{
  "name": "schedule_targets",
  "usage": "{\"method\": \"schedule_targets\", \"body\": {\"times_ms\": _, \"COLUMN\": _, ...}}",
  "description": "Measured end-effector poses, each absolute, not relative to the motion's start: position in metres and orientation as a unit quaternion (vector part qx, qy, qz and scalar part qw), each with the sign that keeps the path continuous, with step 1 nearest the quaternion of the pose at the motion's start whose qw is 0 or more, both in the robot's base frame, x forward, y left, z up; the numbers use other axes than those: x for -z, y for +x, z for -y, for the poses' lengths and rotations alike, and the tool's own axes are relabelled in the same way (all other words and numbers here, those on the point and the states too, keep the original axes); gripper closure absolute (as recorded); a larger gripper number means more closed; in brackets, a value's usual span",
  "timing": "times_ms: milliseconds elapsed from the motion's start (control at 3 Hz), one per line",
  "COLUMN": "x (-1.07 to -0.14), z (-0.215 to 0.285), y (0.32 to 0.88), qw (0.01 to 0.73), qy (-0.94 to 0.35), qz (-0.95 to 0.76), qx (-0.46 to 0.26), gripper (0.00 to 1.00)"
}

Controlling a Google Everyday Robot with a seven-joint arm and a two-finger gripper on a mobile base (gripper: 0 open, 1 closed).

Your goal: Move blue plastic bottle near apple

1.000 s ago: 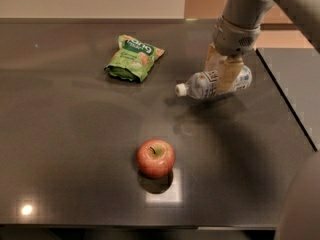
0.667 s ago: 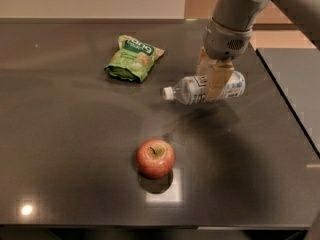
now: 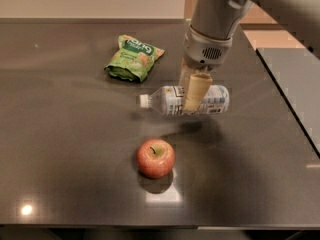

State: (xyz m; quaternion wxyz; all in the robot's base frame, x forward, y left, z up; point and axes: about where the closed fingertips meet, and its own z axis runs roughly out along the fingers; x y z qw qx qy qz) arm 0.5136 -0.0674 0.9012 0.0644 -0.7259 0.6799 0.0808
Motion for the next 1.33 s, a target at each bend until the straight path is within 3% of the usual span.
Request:
{"method": "schedule_targets", "body": {"times_ms": 333, "x": -0.898, "z": 0.048, "y": 0.503, "qw": 0.061, "qy": -0.715, "qz": -0.69, "qx": -0.089, "gripper": 1.0}}
{"method": "schedule_targets", "body": {"times_ms": 667, "x": -0.892, "z": 0.029, "y": 0.497, "qw": 0.057, "qy": -0.713, "qz": -0.694, "qx": -0.086, "gripper": 0.82}}
{"method": "schedule_targets", "body": {"times_ms": 1333, "x": -0.882, "z": 0.003, "y": 0.496, "qw": 0.048, "qy": -0.714, "qz": -0.694, "qx": -0.082, "gripper": 0.36}}
